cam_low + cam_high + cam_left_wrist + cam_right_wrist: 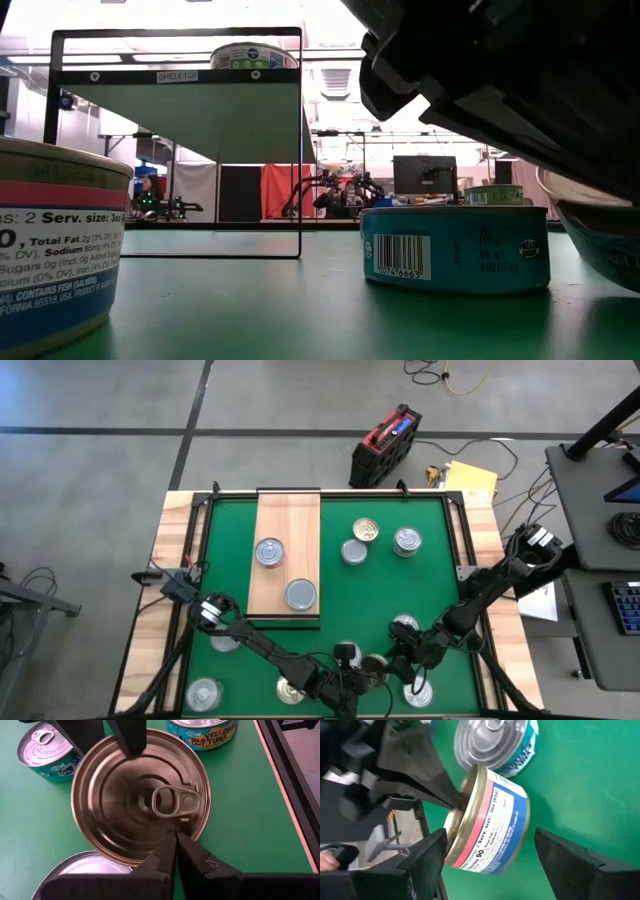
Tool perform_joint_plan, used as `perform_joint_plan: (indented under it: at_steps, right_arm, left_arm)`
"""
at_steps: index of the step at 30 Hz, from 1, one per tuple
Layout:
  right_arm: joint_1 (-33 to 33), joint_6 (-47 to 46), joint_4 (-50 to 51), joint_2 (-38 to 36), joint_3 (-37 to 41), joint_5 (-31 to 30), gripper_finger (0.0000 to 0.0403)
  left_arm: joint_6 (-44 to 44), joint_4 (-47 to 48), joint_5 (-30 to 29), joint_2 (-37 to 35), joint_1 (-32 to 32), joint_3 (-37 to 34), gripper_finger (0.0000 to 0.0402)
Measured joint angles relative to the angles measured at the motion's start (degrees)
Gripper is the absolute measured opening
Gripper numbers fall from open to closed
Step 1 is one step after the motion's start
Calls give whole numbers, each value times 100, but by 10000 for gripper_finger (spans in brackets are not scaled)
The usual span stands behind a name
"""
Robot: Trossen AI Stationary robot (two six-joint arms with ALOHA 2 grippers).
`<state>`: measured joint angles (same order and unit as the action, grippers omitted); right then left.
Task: Stack canned seafood by type on shelf
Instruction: Put the blue and pink tuna can on the shelf
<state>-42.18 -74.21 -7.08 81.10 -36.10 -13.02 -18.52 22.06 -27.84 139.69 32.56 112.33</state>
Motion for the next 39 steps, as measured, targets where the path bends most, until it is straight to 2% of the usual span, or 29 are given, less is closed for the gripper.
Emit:
perform_joint_plan:
  at_steps: [11,27,39]
  right_arm:
    - [97,-72,65,0,0,16,291]
    - [176,198,56,15,0,144,240]
    - [330,412,-522,573,-20,551,238]
  left_arm:
    - [42,-161,-138,1,-9,-4,0]
    - [101,-277,-156,1,-42,-4,0]
    - [180,-570,-123,88,-39,4,0]
